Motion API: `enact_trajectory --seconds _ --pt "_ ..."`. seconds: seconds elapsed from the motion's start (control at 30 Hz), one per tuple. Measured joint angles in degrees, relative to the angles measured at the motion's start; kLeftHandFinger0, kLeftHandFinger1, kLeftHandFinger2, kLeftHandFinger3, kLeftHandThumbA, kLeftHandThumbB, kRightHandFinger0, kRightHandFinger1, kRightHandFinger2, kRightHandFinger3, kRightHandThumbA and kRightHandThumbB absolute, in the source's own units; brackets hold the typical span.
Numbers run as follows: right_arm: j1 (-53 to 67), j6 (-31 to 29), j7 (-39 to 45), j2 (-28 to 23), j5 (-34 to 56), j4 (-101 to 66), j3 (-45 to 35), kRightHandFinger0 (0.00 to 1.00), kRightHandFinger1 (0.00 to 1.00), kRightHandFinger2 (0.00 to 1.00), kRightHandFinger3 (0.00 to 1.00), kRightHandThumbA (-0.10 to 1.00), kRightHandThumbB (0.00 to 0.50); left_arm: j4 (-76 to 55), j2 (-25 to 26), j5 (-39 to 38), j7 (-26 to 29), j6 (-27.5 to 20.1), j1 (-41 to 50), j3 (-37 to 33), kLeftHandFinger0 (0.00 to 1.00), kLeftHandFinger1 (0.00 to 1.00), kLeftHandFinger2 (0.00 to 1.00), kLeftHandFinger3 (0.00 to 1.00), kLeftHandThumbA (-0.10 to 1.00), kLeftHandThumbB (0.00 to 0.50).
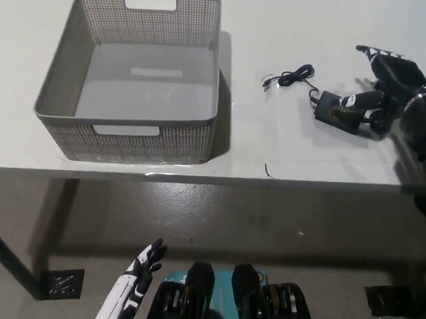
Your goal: Use the right hand to pick up a black power cord and place it into a container on the left hand side
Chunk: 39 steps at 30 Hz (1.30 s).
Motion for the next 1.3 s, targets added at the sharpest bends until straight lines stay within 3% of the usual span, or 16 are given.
enact_trajectory --seconds 0.47,1.03,1.1,1.13,1.17,1.2,1.27,1.3 --pt "-0.1 0.0 5.0 0.0 3.6 2.4 -2.5 1.0 1.0 1.0 1.0 1.0 0.5 0.0 0.0 -0.2 -0.2 0.0 -2.1 0.0 1.0 1.0 1.0 1.0 0.94 0.285" --pt "-0.1 0.1 6.4 2.4 4.6 8.0 -2.4 1.0 1.0 1.0 1.0 0.92 0.5 0.2 0.1 -0.1 -0.8 0.2 -5.4 0.0 1.0 1.0 1.0 1.0 0.93 0.282" --pt "-0.1 0.1 6.4 2.5 4.7 8.3 -2.4 1.0 1.0 1.0 1.0 0.84 0.478 0.2 0.2 -0.1 -0.9 0.2 -5.7 0.0 1.0 1.0 1.0 1.0 0.93 0.28" --pt "-0.1 0.0 6.4 2.5 4.7 8.5 -2.4 1.0 1.0 1.0 1.0 0.71 0.455 0.2 0.2 0.0 -1.0 0.3 -5.8 0.0 1.0 1.0 1.0 1.0 0.94 0.286" --pt "-0.2 0.0 6.4 2.5 4.7 8.6 -2.4 1.0 1.0 1.0 1.0 0.67 0.437 0.2 0.3 0.0 -1.1 0.3 -5.9 0.0 1.0 1.0 1.0 1.0 0.94 0.288" --pt "-0.2 -0.1 6.4 2.5 5.0 8.7 -2.6 0.97 0.99 0.99 0.96 0.53 0.36 0.2 0.3 0.0 -1.1 0.3 -6.0 0.0 1.0 1.0 1.0 1.0 0.94 0.293" --pt "-0.2 -0.4 6.1 2.5 5.6 8.9 -3.2 0.37 0.43 0.48 0.46 0.22 0.273 0.2 0.4 0.1 -1.2 0.5 -6.3 0.0 1.0 1.0 1.0 1.0 0.94 0.293" --pt "-0.2 -0.5 5.9 2.5 5.7 9.0 -3.3 0.01 0.15 0.31 0.28 -0.09 0.215 0.2 0.4 0.1 -1.2 0.6 -6.4 0.0 1.0 1.0 1.0 1.0 0.94 0.287"
